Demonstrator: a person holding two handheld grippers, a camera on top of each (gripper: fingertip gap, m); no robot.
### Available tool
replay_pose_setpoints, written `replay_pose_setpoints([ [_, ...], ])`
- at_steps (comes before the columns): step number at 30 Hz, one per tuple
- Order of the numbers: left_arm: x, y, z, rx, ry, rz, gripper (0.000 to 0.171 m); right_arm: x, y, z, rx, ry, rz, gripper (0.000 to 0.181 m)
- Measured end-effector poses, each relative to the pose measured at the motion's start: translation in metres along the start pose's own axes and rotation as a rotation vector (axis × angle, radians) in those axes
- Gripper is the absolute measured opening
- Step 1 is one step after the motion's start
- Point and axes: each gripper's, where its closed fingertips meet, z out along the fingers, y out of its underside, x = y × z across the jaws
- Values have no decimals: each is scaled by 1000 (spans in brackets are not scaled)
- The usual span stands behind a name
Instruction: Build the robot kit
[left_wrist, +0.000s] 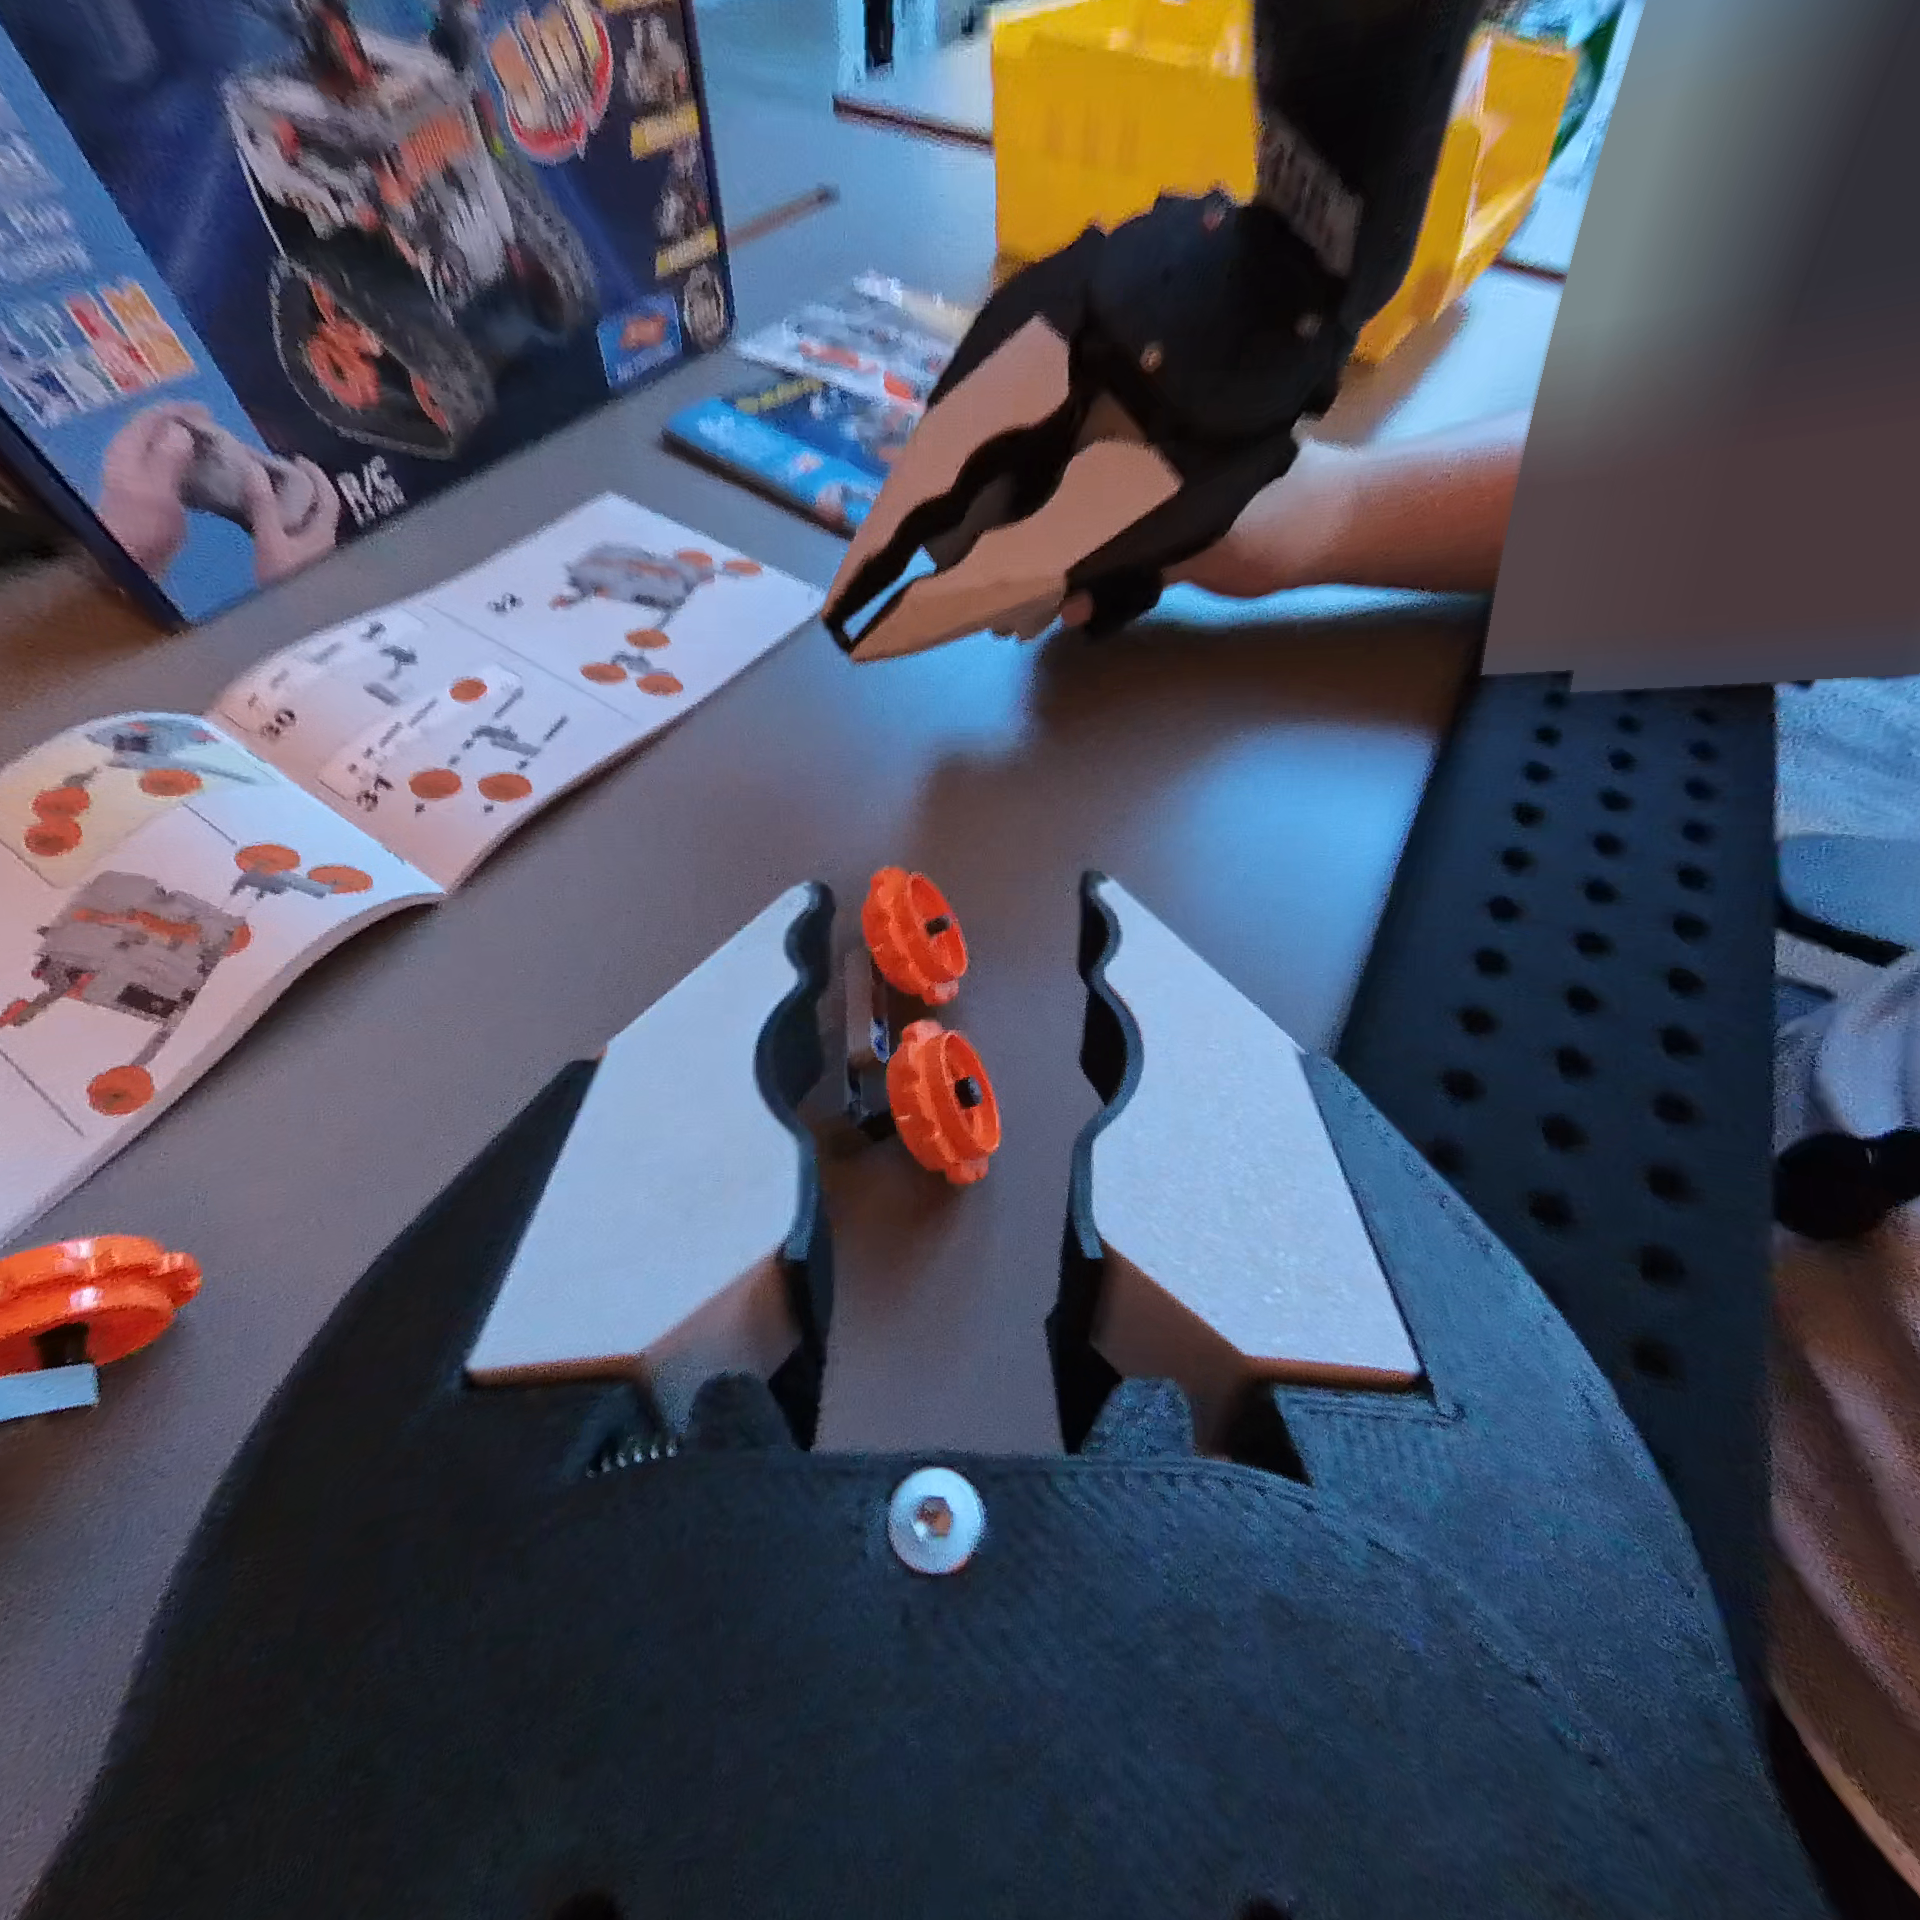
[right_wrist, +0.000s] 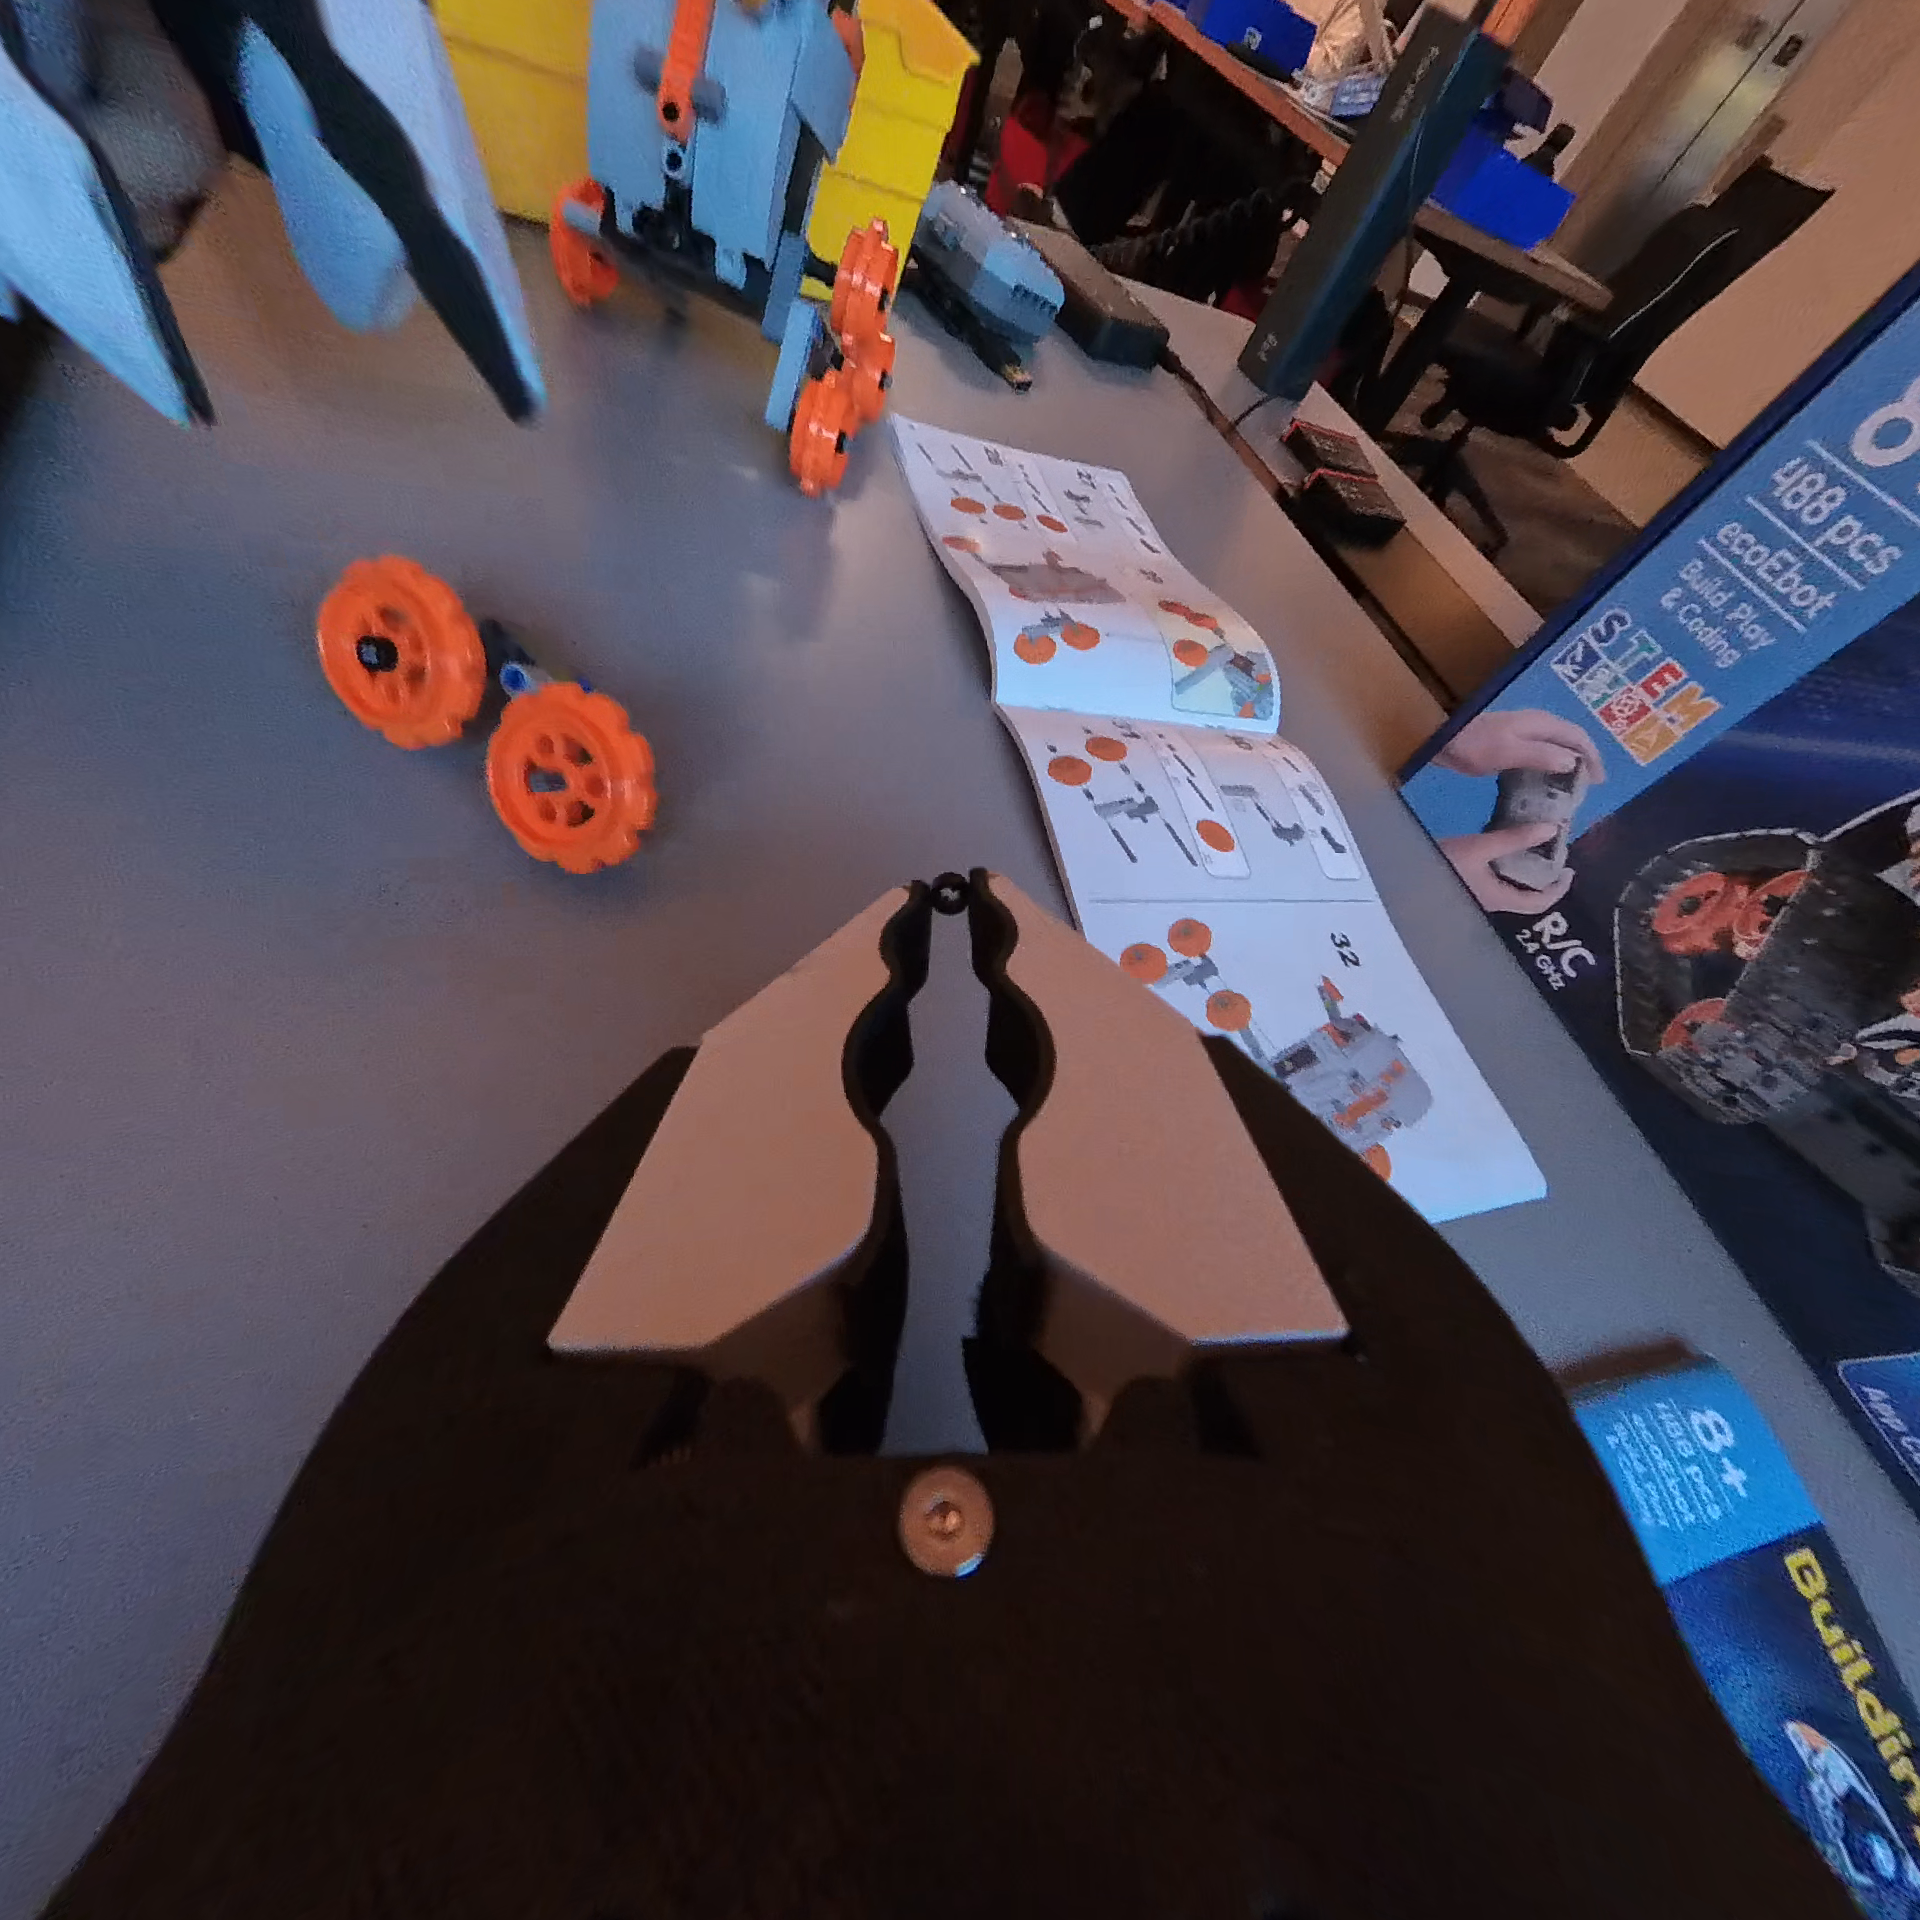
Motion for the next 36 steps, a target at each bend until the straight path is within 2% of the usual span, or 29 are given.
replay_pose_setpoints([
  [3, -7, 12, 5, -64, -20, 5, 52, -2, 2, -3, -15, -4, -44, 6],
  [6, -8, 24, 14, -95, -8, -58, 54, -4, 7, -13, -33, -8, -73, 6],
  [10, -10, 32, 24, -132, -9, -37, 55, 10, 2, -21, -12, 54, -23, 6],
  [13, -10, 40, 32, -205, 9, -28, 56, 16, 11, -20, -40, 80, -26, 6],
  [17, -15, 57, 39, -245, -79, 20, 39, 25, 29, -17, -121, 137, -90, 7],
  [18, -15, 62, 38, -249, -97, 44, 40, 29, 32, -16, -132, 153, -78, 7],
  [22, -14, 57, 36, -221, -115, 75, 28, 44, 36, -23, -124, 205, -15, 7],
  [26, -19, 56, 36, -217, -117, 73, 28, 64, 38, -33, -88, 262, 56, 7],
  [29, -22, 58, 37, -229, -112, 67, 32, 81, 29, -35, -58, 332, 65, 7],
  [31, -20, 65, 41, -280, -83, 52, 47, 97, 16, -37, -11, 406, 71, 7],
  [32, -20, 63, 42, -273, -70, 48, 39, 105, 7, -37, 30, 441, 90, 6],
  [36, -22, 59, 48, -298, -33, 180, 37, 140, -23, -38, 211, 563, 189, 6],
])
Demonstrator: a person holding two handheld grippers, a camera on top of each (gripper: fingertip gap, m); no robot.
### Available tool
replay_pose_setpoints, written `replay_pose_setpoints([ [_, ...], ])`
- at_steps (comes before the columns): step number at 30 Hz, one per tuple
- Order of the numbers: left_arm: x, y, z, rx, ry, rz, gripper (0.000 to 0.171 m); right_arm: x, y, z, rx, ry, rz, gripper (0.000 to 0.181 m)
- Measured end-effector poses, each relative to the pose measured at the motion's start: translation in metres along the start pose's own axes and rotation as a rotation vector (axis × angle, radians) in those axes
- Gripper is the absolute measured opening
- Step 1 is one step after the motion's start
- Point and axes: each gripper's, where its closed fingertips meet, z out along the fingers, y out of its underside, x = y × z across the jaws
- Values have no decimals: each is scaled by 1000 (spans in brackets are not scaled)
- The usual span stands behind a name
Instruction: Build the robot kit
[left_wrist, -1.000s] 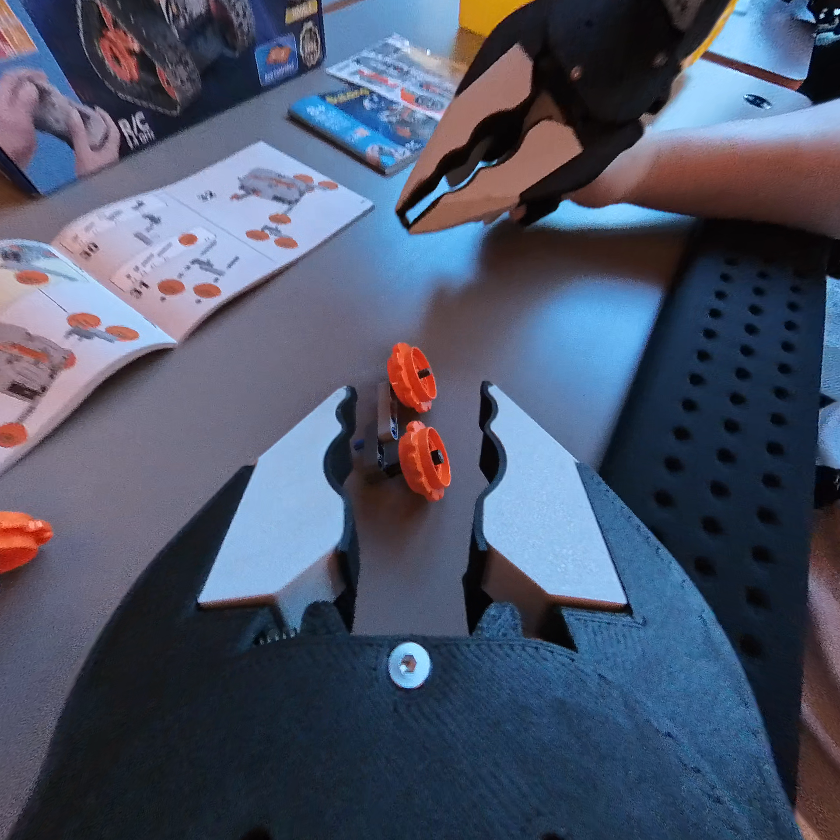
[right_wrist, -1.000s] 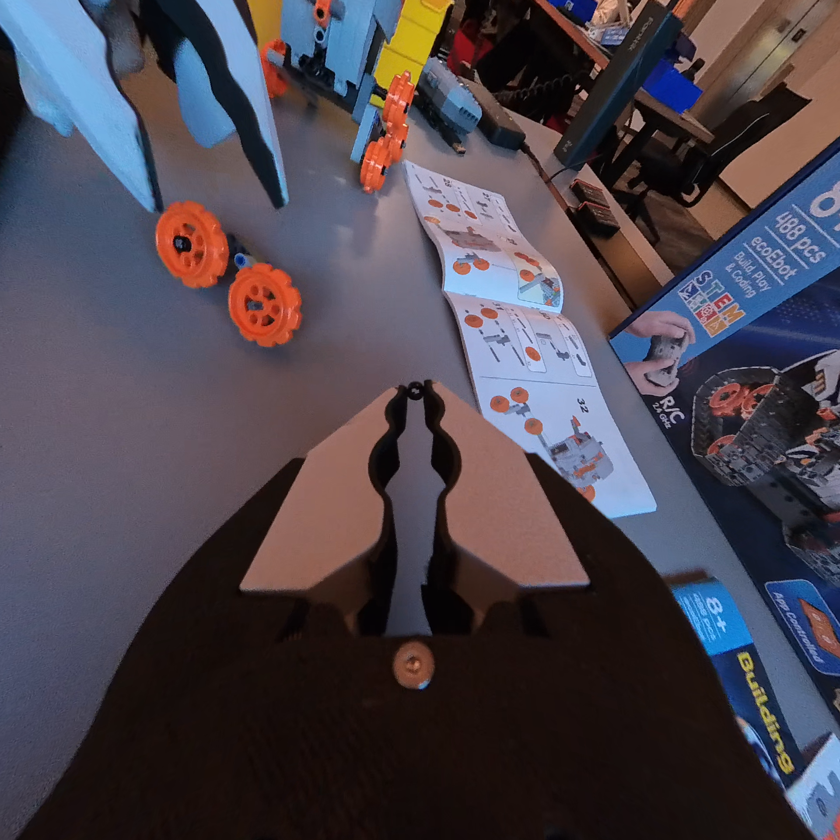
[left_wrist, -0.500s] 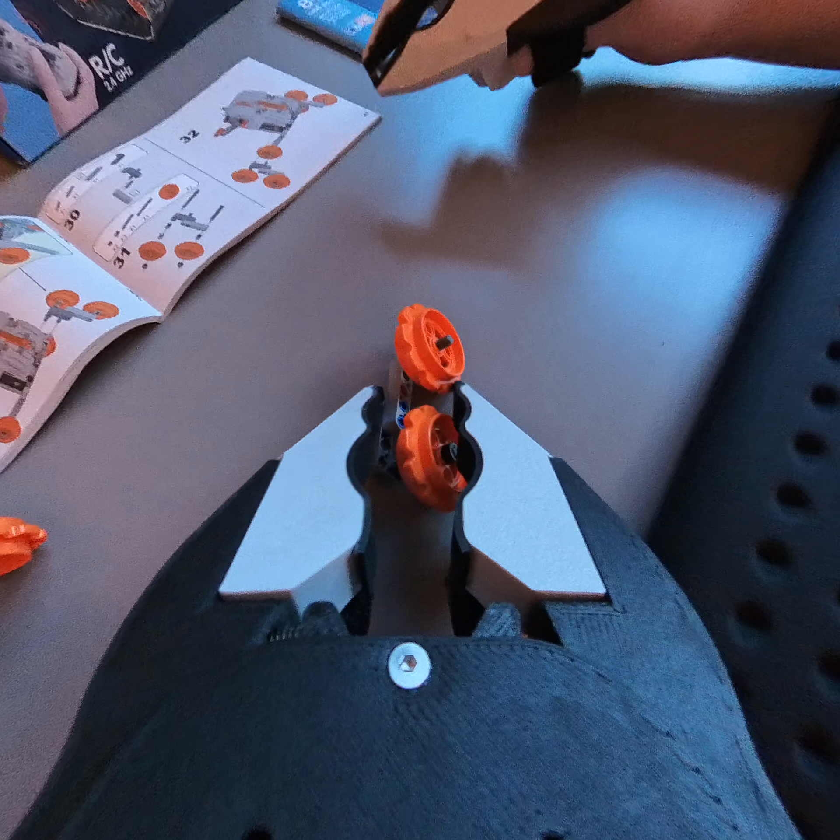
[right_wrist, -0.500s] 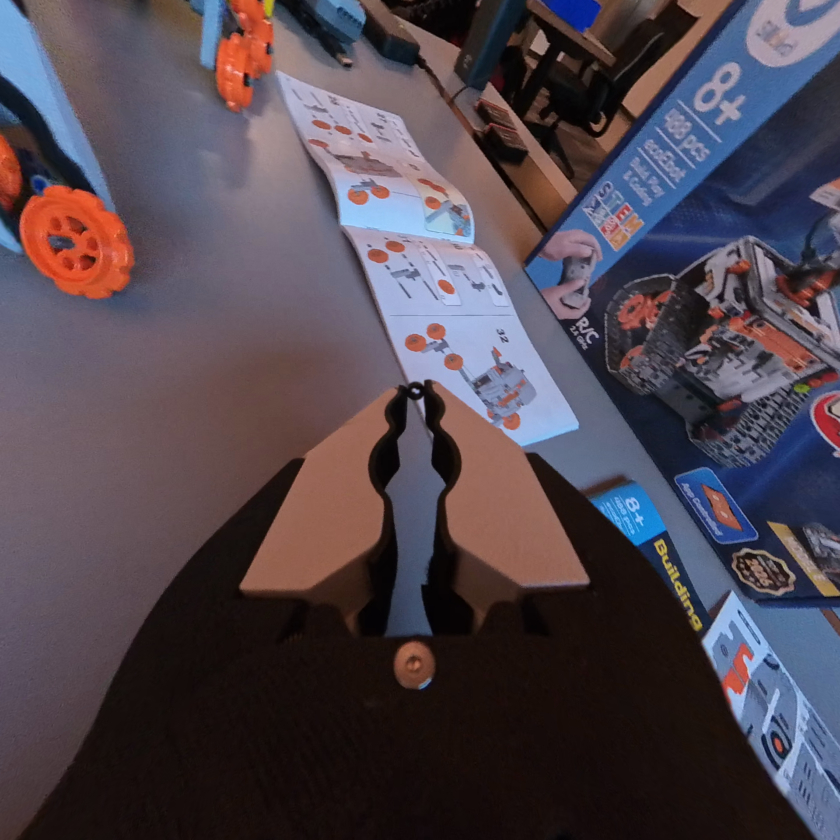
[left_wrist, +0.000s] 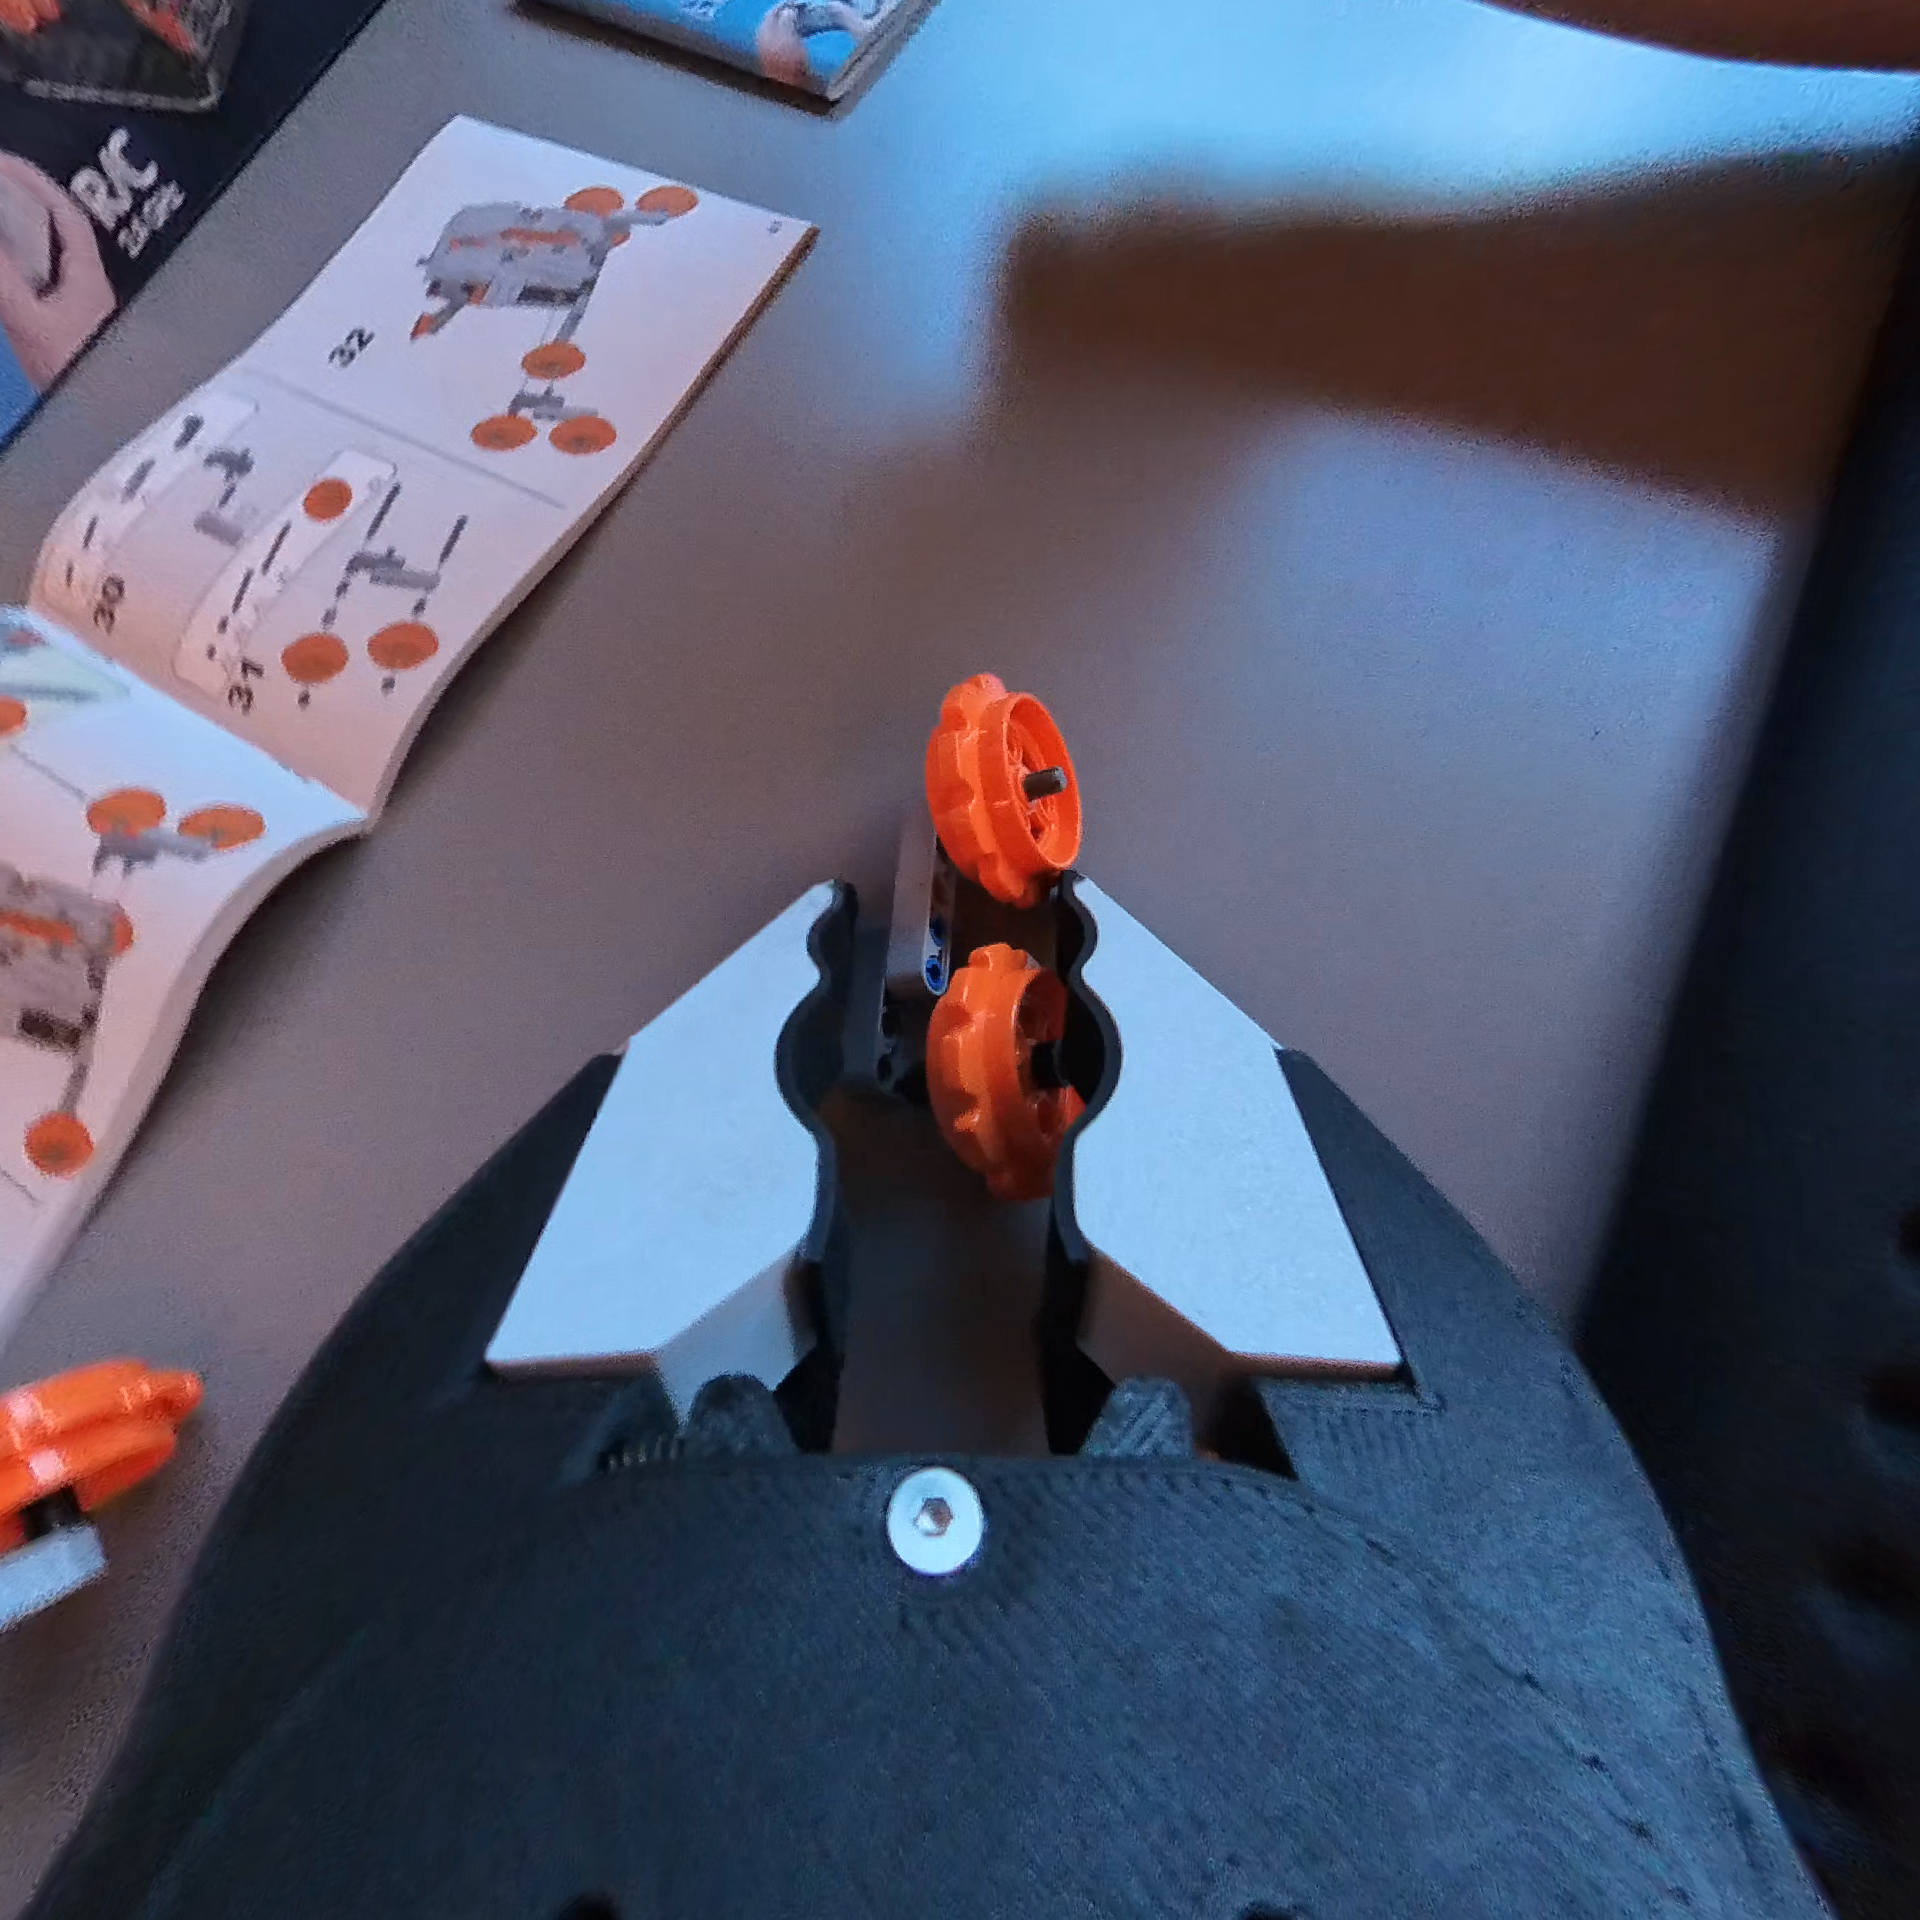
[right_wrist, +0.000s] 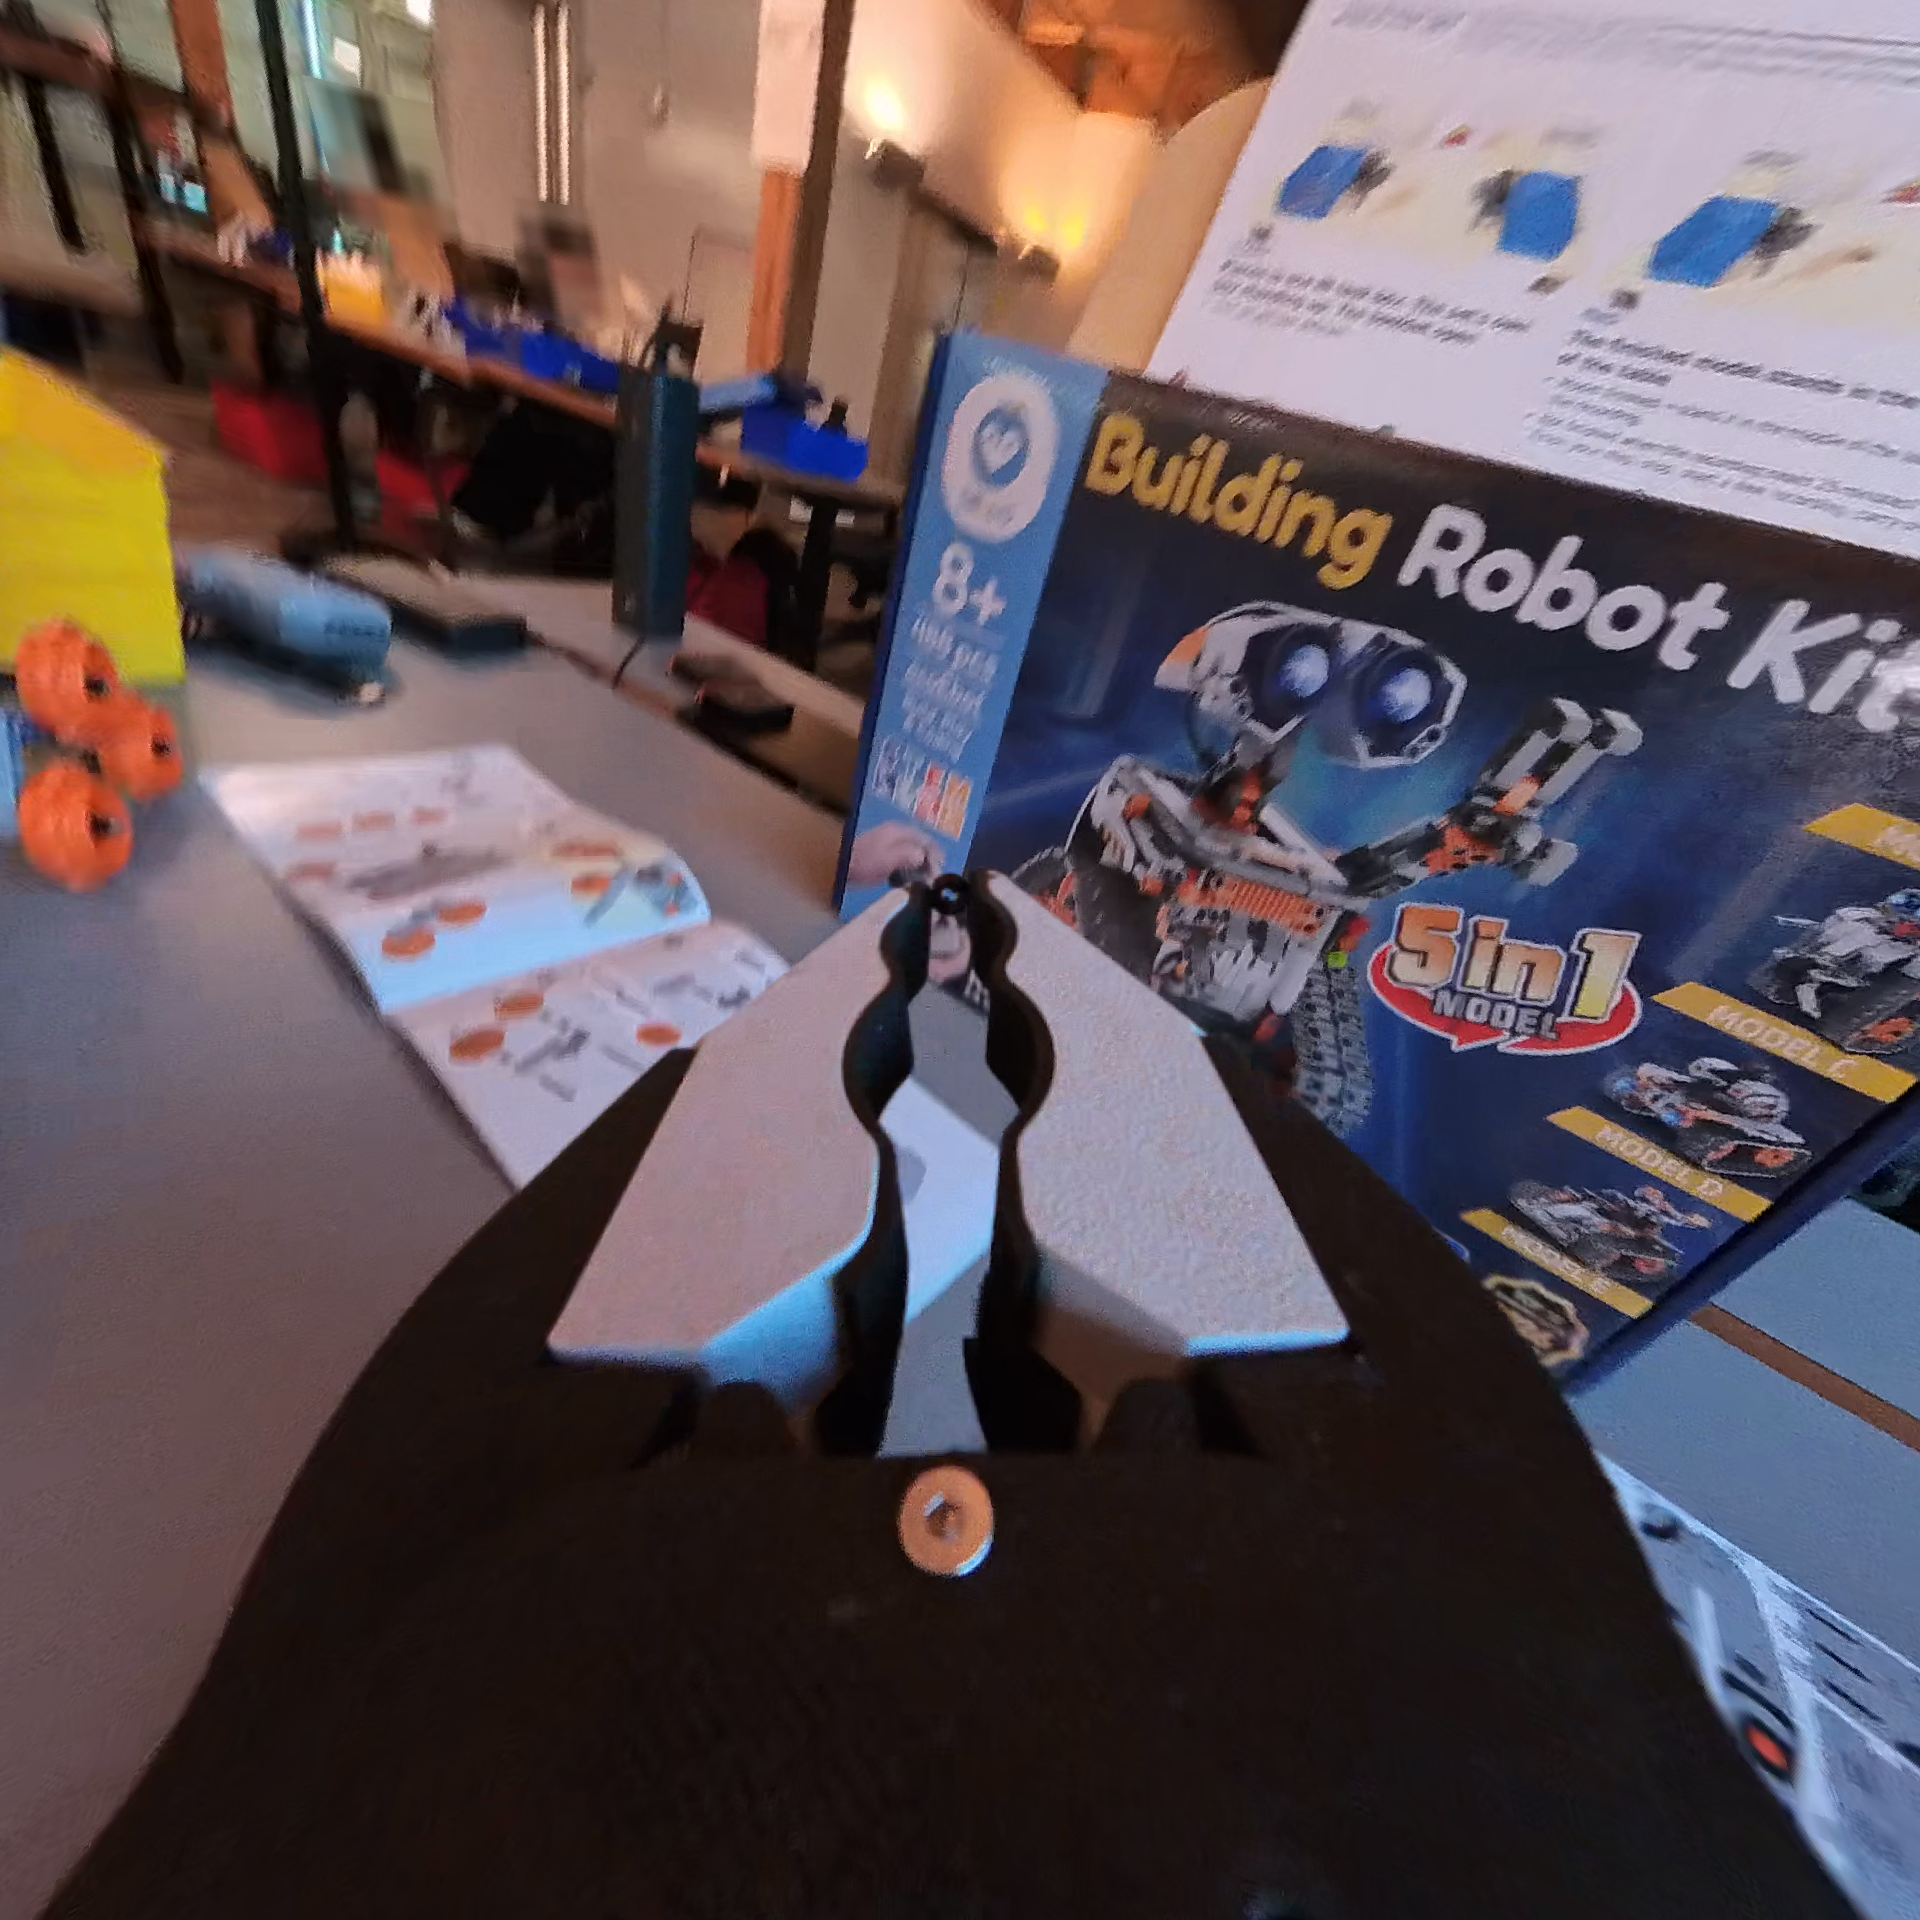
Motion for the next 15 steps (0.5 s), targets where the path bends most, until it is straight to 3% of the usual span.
replay_pose_setpoints([
  [3, 2, -10, 11, 3, 100, 87, 37, -2, -2, 10, 19, -43, 52, 6],
  [7, 6, -20, 24, -16, 281, 188, 37, -13, 2, 4, -16, -120, -25, 6],
  [9, 0, -24, 29, -33, 289, 181, 38, -19, 6, 1, -36, -157, -19, 6],
  [11, -4, -25, 31, -27, 264, 130, 57, -27, 8, 2, -68, -204, 9, 7],
  [15, -8, -21, 22, 59, 181, 59, 54, -42, 7, 5, -100, -262, -49, 7],
])
